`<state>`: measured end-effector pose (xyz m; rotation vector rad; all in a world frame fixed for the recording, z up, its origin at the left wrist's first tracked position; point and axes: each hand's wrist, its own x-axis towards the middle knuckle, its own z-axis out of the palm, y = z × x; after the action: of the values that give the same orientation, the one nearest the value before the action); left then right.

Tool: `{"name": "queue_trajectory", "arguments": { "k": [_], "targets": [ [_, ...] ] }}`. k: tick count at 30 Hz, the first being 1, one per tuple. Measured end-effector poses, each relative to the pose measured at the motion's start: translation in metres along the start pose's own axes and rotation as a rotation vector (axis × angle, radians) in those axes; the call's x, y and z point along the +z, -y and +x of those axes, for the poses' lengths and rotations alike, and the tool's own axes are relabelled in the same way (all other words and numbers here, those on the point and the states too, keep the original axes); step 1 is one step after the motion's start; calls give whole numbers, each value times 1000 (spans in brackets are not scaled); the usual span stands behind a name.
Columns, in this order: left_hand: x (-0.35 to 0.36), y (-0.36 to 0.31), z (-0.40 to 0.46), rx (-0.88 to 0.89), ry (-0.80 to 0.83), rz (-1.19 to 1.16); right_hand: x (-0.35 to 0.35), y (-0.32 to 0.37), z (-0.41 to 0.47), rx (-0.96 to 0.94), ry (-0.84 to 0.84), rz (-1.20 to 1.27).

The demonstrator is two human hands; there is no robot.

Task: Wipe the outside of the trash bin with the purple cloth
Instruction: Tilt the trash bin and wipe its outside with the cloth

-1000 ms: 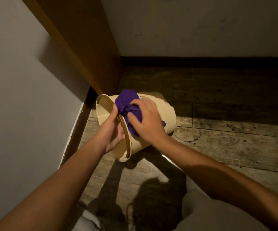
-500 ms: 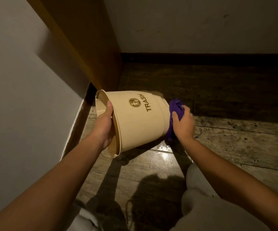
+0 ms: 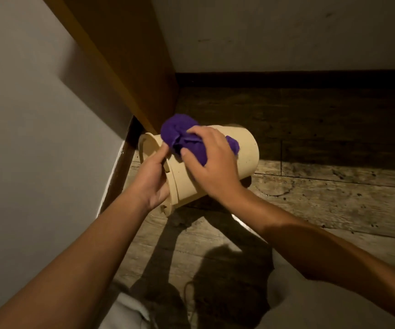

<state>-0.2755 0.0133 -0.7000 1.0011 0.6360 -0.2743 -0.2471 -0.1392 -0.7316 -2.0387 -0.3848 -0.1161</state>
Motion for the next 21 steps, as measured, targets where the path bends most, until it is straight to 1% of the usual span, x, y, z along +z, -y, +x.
{"name": "queue_trajectory", "arguments": {
  "k": [2, 4, 6, 9, 11, 13, 15, 17, 19, 21],
  "targets": [
    [-2, 6, 1, -17, 26, -55, 8, -5, -6, -38, 36, -127],
    [-3, 8, 2, -4, 3, -1, 7, -19, -4, -55, 37, -257],
    [-7, 9, 2, -3, -47, 77, 2, -40, 0, -12, 9, -322],
    [-15, 10, 1, 2, -73, 164, -13, -78, 7, 168, -84, -369],
    [-16, 9, -1, 8, -57, 196, -26, -104, 10, 323, -122, -410],
    [-17, 7, -2, 19, -62, 208, -38, -124, 13, 468, -137, -378],
    [-15, 5, -1, 56, -101, 236, -52, -130, 17, 548, -155, -318],
    [-14, 2, -1, 95, -129, 263, -63, -118, 22, 505, -210, -253],
    [-11, -1, -3, 84, -112, 238, -69, -90, 26, 371, -259, -141],
    [-7, -2, -5, 69, -56, 197, -66, -53, 27, 236, -254, -43]
  ]
}}
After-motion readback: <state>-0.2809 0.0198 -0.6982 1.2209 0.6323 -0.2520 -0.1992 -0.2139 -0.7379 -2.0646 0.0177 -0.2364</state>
